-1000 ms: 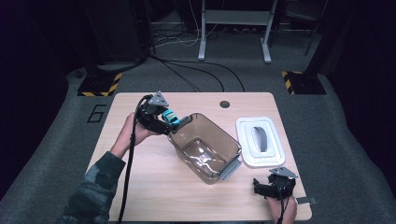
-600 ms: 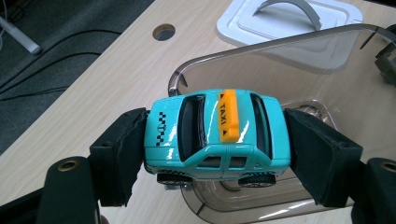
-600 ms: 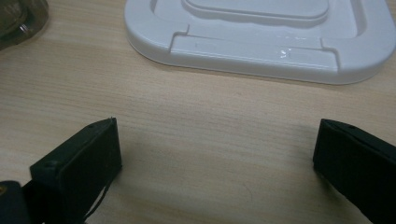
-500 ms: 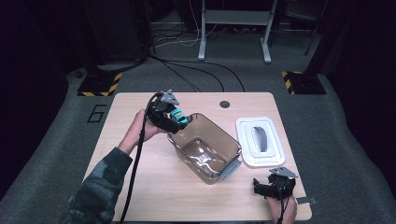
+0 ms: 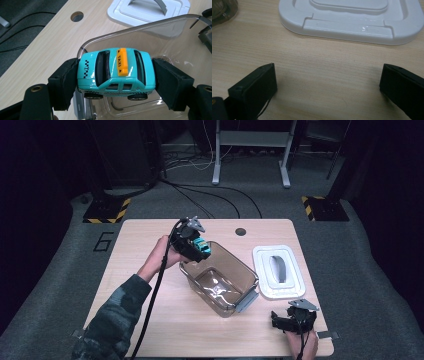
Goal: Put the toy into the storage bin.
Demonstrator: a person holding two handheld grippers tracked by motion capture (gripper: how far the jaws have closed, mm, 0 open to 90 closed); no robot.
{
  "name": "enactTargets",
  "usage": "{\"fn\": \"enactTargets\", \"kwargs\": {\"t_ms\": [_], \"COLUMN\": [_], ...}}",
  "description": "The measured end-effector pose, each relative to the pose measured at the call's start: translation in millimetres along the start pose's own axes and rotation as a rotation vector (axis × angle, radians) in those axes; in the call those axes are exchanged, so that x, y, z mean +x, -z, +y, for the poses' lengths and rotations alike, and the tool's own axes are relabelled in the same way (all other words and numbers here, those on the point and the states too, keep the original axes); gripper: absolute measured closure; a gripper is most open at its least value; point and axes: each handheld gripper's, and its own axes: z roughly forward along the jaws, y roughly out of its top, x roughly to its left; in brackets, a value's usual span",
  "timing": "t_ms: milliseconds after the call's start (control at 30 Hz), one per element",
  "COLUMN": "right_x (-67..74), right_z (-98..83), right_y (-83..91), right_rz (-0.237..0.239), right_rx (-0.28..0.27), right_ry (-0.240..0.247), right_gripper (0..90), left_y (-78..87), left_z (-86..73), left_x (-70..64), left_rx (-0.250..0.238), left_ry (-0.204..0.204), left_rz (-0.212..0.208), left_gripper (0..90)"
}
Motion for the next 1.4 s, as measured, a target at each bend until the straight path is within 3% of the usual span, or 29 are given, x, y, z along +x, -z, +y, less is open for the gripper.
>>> {"fn": "enactTargets", "kwargs": {"t_ms": [400, 1067, 1400], "right_x": [0.0, 0.3, 0.4], "right_z": [0.0, -0.1, -0.1], "right_y": [0.0, 0.2, 0.3], "right_rz": [0.000, 0.000, -0.001], "right_rx": [0.000, 0.001, 0.002], "right_ry": [0.000, -0.004, -0.004], "right_gripper": [0.4, 0.5, 0.5], "left_y": [-20.4, -53.2, -70.8], "left_z": [8.9, 13.4, 13.8], "left_x": [-2.5, -10.9, -15.5], "left_rx": [0.053, 0.102, 0.138], "left_ry": [0.002, 0.055, 0.097], "left_rz": [-0.025, -0.032, -0.009], "left_gripper": [24.4, 24.4, 24.4]}}
